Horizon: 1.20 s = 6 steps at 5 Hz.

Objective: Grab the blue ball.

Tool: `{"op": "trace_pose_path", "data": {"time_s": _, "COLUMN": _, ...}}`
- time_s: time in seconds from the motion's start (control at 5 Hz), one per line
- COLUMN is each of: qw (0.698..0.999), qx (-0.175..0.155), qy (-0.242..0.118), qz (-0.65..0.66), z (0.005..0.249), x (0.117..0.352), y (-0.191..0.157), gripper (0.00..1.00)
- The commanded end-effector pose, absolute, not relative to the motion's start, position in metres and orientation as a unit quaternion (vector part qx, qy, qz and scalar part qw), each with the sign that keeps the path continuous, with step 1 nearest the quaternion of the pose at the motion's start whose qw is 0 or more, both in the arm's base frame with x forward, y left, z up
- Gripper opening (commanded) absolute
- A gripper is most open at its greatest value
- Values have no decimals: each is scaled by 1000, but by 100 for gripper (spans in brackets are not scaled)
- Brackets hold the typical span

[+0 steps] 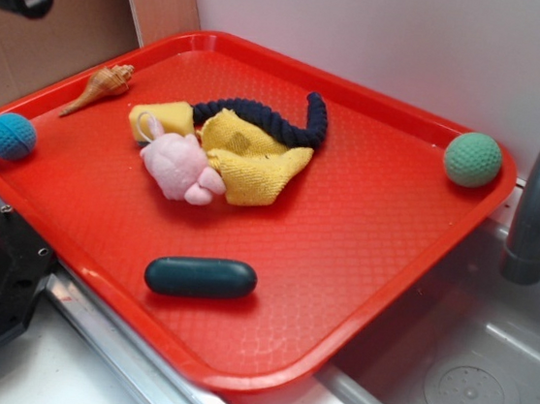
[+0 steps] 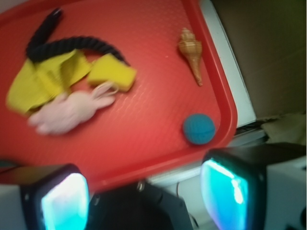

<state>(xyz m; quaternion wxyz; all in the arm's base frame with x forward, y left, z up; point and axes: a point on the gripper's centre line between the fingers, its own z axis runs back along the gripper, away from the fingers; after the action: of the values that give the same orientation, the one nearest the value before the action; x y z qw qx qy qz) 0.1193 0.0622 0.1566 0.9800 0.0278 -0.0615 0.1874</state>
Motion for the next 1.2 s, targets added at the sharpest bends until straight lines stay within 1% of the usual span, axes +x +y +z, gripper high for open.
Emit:
{"op": "trace_pose_path", "data": {"time_s": 0.0, "qw": 977, "qx": 0, "qy": -38, "qz": 210, "z": 93, "x": 110, "y": 111, "gripper": 100}}
{"op": "trace_pose_path", "data": {"time_s": 0.2, "qw": 982, "qx": 17, "qy": -25, "qz": 188, "z": 80, "x": 104, "y": 120, "gripper": 100}}
{"op": "trace_pose_path", "data": {"time_s": 0.4, "qw": 986, "qx": 16, "qy": 1, "qz": 168, "z": 57, "x": 104, "y": 123, "gripper": 100}}
{"op": "trace_pose_path", "data": {"time_s": 0.6, "qw": 990, "qx": 23, "qy": 24, "qz": 135, "z": 37, "x": 110, "y": 120, "gripper": 100}}
{"op": "trace_pose_path", "data": {"time_s": 0.8, "qw": 989, "qx": 33, "qy": 25, "qz": 143, "z": 27, "x": 109, "y": 131, "gripper": 100}}
{"op": "trace_pose_path", "data": {"time_s": 1.0, "qw": 991, "qx": 48, "qy": 28, "qz": 119, "z": 23, "x": 120, "y": 129, "gripper": 100}}
